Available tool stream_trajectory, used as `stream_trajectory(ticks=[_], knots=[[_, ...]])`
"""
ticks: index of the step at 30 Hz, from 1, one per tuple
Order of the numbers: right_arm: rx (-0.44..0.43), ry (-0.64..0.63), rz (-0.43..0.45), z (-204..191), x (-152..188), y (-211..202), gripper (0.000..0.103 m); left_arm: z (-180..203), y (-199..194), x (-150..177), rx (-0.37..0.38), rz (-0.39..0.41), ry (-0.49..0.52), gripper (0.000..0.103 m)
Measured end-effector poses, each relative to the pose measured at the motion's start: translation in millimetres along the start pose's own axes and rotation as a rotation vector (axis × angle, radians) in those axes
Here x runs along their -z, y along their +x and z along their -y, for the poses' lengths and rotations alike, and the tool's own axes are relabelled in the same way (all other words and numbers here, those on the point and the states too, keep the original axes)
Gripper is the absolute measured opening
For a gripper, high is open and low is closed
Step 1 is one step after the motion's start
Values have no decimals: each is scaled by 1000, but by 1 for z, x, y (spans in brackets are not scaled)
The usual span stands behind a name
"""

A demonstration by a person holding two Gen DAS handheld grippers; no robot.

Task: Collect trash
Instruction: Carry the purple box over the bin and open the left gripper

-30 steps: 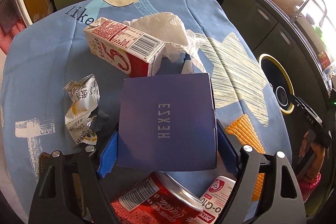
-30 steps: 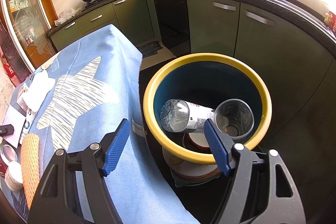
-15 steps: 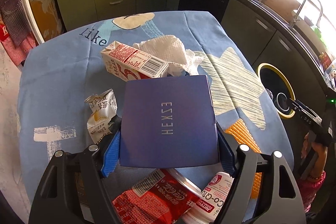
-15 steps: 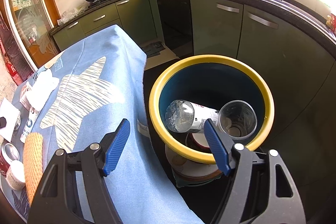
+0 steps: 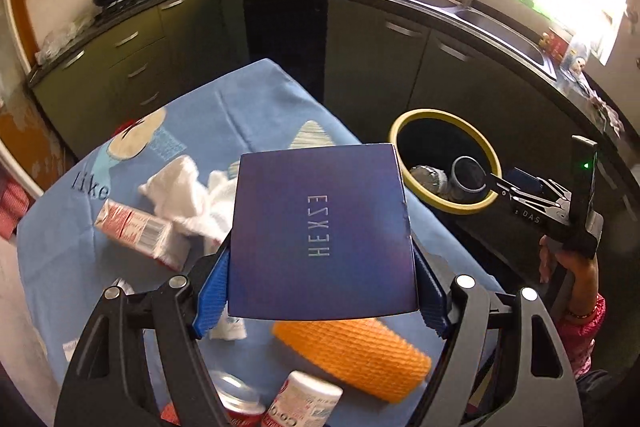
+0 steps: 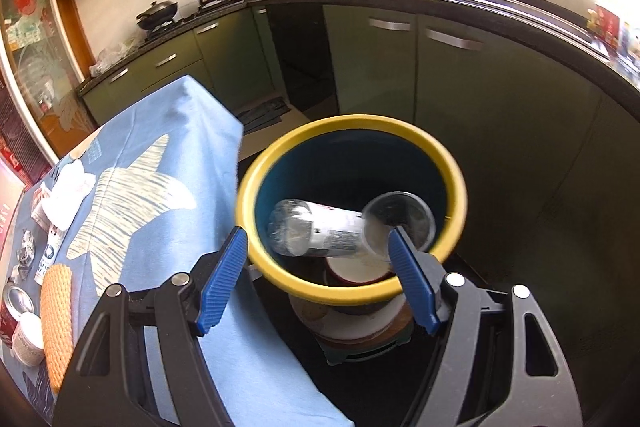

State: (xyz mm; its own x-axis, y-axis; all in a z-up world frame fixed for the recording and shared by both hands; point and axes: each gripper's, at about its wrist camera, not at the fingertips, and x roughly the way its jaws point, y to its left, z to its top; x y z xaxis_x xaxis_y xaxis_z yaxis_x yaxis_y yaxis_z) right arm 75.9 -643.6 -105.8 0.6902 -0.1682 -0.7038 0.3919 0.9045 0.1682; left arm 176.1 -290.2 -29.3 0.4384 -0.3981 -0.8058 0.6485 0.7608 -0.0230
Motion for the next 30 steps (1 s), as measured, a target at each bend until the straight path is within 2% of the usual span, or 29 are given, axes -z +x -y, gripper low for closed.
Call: stream_trajectory(ticks=[6, 12, 15, 18, 20, 22, 25, 30], knots=[[38, 84, 12, 41, 6, -9, 69, 76, 53, -49, 94, -49, 158, 76], [65, 136, 4, 67, 13, -11, 69, 138, 138, -96, 153, -134, 256, 76], [74, 159, -1, 76, 18, -12, 69, 158, 174, -113, 152, -157, 264, 76], [78, 173, -10, 83, 20, -11, 69, 174, 205, -131, 119, -163, 269, 77], [77, 177, -14, 83, 21, -11, 69, 180, 220, -142, 112, -164, 252, 83], [75, 177, -15, 82, 22, -10, 69, 183, 222, -149, 104, -149, 235, 87], [65, 171, -11, 80, 21, -11, 69, 183, 205, -150, 109, -116, 231, 88], [42, 160, 0, 72, 19, -13, 69, 168, 148, -136, 104, -54, 224, 90]])
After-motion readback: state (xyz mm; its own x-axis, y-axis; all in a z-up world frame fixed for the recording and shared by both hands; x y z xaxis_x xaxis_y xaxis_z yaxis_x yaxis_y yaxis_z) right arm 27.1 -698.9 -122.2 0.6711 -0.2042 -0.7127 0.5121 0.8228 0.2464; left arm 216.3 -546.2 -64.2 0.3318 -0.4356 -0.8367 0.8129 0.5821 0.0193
